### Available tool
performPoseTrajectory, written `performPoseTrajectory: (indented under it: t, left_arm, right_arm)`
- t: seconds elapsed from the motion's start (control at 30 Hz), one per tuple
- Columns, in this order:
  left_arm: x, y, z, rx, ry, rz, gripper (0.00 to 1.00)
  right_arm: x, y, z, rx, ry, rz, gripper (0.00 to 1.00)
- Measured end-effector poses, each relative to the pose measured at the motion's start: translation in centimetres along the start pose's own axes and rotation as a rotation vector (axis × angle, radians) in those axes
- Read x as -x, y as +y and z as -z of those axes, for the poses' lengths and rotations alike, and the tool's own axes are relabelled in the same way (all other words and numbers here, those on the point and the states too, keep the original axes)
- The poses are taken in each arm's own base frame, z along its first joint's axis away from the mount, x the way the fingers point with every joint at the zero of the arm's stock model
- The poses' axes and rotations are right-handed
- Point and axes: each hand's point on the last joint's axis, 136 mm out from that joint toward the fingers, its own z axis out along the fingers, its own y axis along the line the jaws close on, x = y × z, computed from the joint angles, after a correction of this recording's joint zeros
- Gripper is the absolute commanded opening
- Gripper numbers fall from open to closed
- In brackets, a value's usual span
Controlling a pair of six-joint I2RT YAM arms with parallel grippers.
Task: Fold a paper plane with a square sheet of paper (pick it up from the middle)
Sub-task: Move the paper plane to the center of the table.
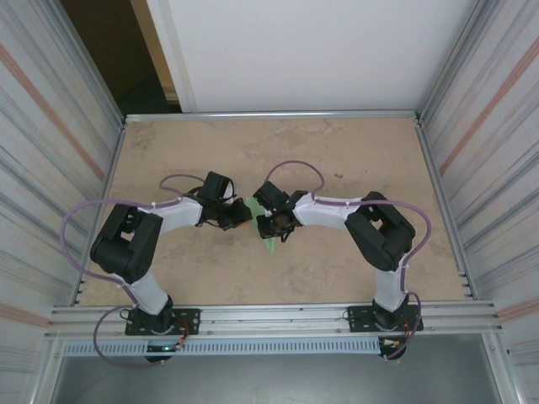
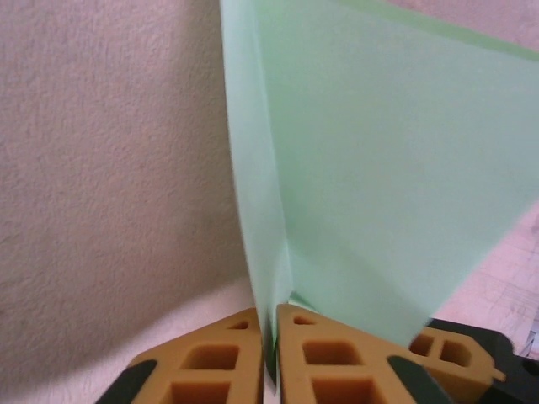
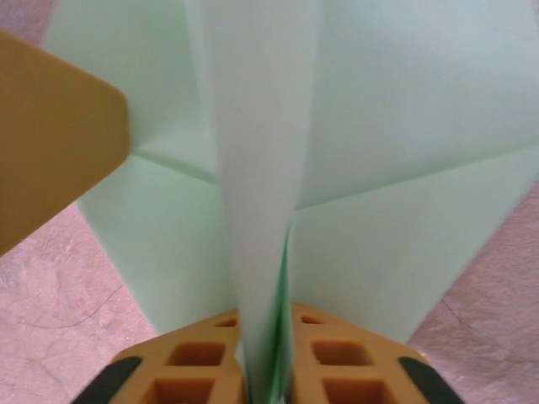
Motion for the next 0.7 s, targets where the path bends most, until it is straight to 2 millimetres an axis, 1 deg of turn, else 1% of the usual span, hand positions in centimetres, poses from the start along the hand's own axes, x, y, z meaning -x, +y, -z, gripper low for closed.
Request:
performPoseTrajectory:
  t: [0.1,0.2,0.3,0.37,0.47,0.57,0.7]
  left_arm:
    - [1.1,-0.5,1.7,-0.019,-0.045,0.001,0.29]
    - [2.8,-0.6,4.0,-0.025,-0.119,0.007,0.38]
    - [4.3,0.3,6.2,0.0,-0.186,0.02,0.49]
    - [4.8,1.3,7.2,0.029,-0.219,0.035,0.55]
    - [4.7,2.9,7.9,0.084,-0.232,0.049,0.62]
    - [4.0,3.9,8.2,0.131,-0.227,0.047,0.69]
    - [3.8,4.5,8.5,0.163,-0.229,0.04,0.76]
  right_arm:
    - [0.4,-0.7,0.1,-0.022,-0.012,-0.019,0.07]
    - [1.4,-2.2,0.5,-0.046,-0.031,-0.063,0.07]
    - [2.9,-4.5,1.1,-0.073,-0.052,-0.119,0.06]
    - [4.2,-6.1,1.7,-0.095,-0.069,-0.16,0.06]
    - [6.5,-7.9,2.5,-0.114,-0.096,-0.209,0.06]
    - [8.4,-9.5,2.5,-0.144,-0.111,-0.237,0.07]
    - [9.5,-10.9,1.6,-0.182,-0.087,-0.239,0.09]
